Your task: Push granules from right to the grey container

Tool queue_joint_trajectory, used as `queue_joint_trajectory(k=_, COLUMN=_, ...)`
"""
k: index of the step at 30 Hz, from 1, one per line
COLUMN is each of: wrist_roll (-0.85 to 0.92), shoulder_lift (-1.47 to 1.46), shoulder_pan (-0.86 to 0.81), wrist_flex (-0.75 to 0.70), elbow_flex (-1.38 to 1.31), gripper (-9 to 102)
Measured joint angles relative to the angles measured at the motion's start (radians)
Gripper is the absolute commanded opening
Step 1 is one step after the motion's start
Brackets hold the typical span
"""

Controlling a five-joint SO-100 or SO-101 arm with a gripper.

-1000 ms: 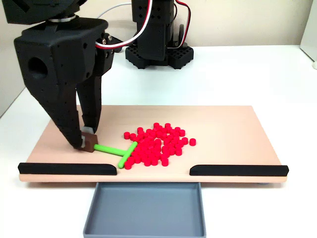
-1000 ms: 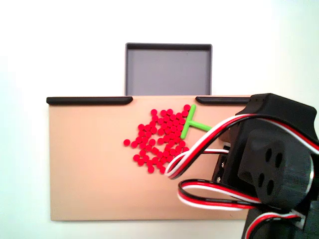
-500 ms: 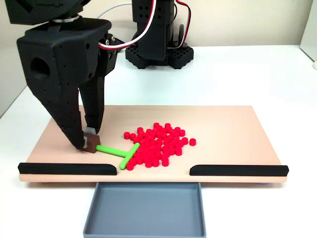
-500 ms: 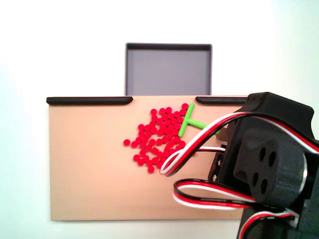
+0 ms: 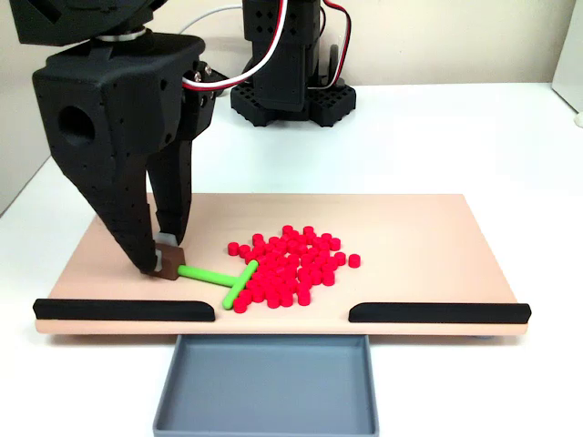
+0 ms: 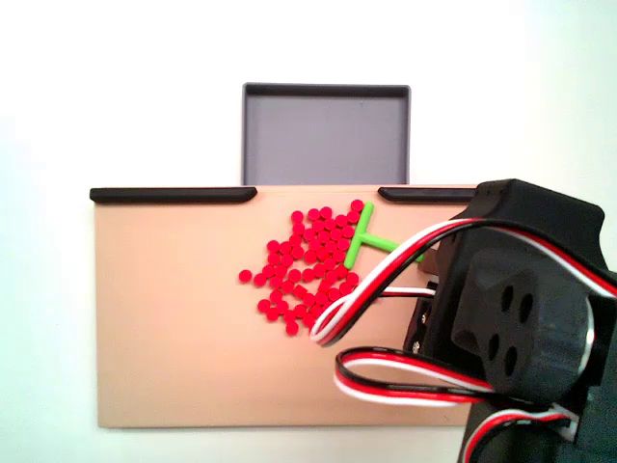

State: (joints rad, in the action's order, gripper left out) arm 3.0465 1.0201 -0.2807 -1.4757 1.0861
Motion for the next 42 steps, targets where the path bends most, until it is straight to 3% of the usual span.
queue_joint_trajectory(k=10, wrist_roll=-0.064, shoulder_lift=0.146, shoulder_pan=-0.048, wrist_flex=-0.011, elbow_flex=0.003, gripper=0)
queue_joint_trajectory(k=24, wrist_roll=-0.897, shoulder_lift=0.537, shoulder_pan=0.081, wrist_flex=-0.014, elbow_flex=0.367, gripper=0)
queue_joint_trajectory(k=42, wrist_roll=-1.370, shoulder_lift=0.637, shoulder_pan=0.244, wrist_flex=-0.071, elbow_flex=0.515, gripper=0)
